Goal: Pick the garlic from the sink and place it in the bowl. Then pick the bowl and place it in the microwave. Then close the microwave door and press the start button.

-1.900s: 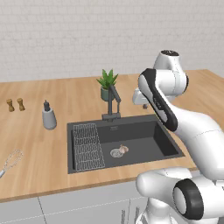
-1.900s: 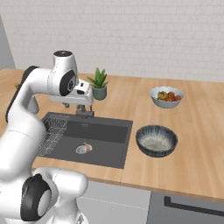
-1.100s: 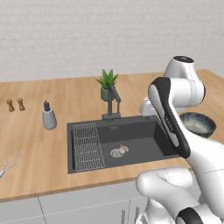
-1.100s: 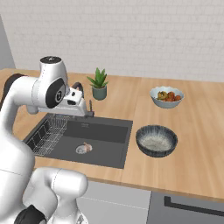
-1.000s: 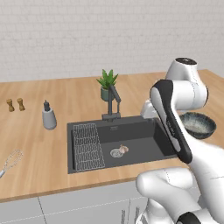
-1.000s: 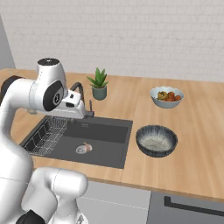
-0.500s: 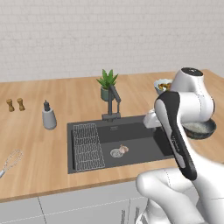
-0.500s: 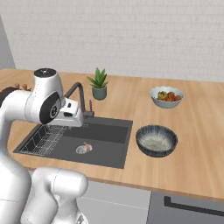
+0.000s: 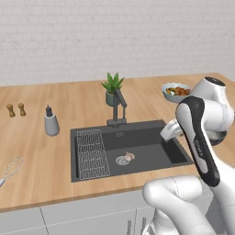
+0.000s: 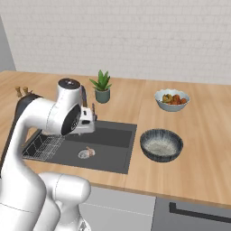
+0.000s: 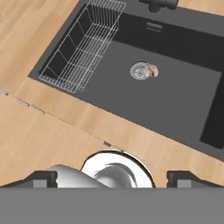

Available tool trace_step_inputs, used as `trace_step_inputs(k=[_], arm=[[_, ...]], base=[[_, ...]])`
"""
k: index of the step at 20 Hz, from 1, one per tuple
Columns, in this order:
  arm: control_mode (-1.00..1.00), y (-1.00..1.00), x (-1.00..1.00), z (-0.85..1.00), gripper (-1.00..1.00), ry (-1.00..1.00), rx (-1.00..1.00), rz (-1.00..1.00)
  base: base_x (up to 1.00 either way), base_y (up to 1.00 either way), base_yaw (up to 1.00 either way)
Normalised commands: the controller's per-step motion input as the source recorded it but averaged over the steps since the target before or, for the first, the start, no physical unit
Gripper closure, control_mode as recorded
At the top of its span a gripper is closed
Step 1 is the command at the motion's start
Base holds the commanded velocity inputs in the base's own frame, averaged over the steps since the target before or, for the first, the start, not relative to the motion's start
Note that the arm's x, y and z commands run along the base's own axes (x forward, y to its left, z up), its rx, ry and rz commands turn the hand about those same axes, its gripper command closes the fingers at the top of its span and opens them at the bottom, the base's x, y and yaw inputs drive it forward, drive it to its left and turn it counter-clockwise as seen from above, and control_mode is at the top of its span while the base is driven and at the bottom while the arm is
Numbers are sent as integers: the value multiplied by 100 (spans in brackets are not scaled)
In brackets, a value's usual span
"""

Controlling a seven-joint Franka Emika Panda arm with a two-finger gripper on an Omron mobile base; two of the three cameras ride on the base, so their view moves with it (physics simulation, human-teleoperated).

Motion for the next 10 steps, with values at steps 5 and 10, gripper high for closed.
trace_step_inputs(k=[5, 10], arm=[[-100, -7, 40, -22, -100, -3, 8, 22], [-100, -2, 23, -36, -100, -3, 5, 13]], base=[[0, 0, 0], [0, 0, 0]])
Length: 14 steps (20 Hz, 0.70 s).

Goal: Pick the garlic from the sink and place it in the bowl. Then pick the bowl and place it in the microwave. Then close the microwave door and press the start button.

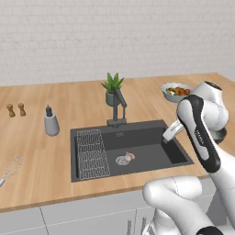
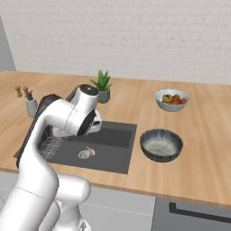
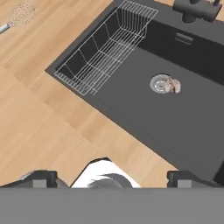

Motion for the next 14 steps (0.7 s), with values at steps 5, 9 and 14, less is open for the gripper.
trace_step_inputs(k=[5, 9, 14], arm=[[-100, -3, 28, -49, -100, -16, 18, 9], [-100, 0, 39, -41, -100, -15, 10, 7], [-100, 0, 56, -20, -100, 0, 1, 5]], base=[[0, 0, 0], [0, 0, 0], [0, 0, 0]])
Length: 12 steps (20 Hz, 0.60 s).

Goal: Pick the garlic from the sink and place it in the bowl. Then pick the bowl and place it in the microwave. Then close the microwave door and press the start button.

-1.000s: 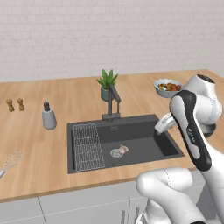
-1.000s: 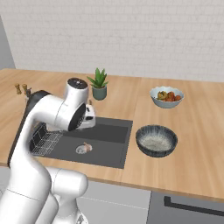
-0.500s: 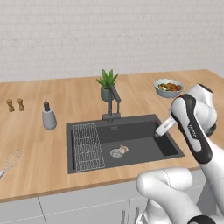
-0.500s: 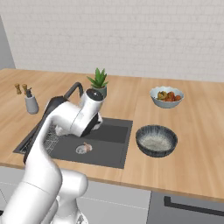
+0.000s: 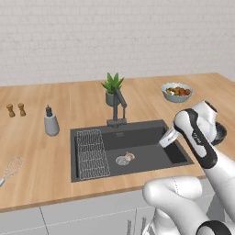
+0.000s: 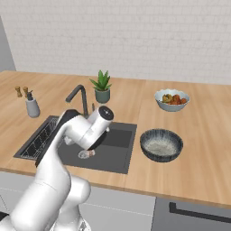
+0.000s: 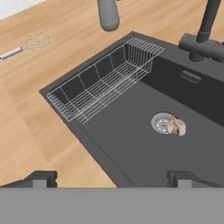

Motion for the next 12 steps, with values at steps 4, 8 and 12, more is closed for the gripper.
trace_step_inputs(k=[4, 8, 12], arm=[[-100, -1, 57, -21, -100, 2, 0, 9], [-100, 0, 53, -35, -100, -1, 0, 8], [-100, 0, 48, -39, -100, -10, 0, 7]], base=[[0, 0, 0], [0, 0, 0], [0, 0, 0]])
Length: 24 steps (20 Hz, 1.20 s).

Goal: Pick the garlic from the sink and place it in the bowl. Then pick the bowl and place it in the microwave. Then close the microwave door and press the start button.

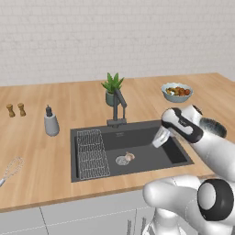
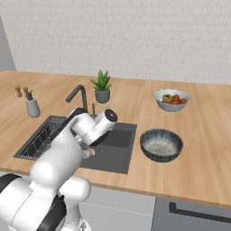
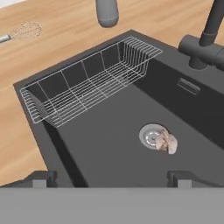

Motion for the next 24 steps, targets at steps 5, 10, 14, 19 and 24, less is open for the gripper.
trace_step_inputs(k=[5, 10, 14, 19, 24], arm=[[-100, 0, 21, -54, -100, -24, 0, 4], [-100, 1, 33, -48, -100, -11, 0, 3], [-100, 0, 34, -15, -100, 0, 2, 20], [-100, 0, 48, -16, -100, 0, 0, 10], [-100, 0, 53, -9, -100, -3, 0, 9]], base=[[0, 0, 0], [0, 0, 0], [0, 0, 0], [0, 0, 0], [0, 0, 0]])
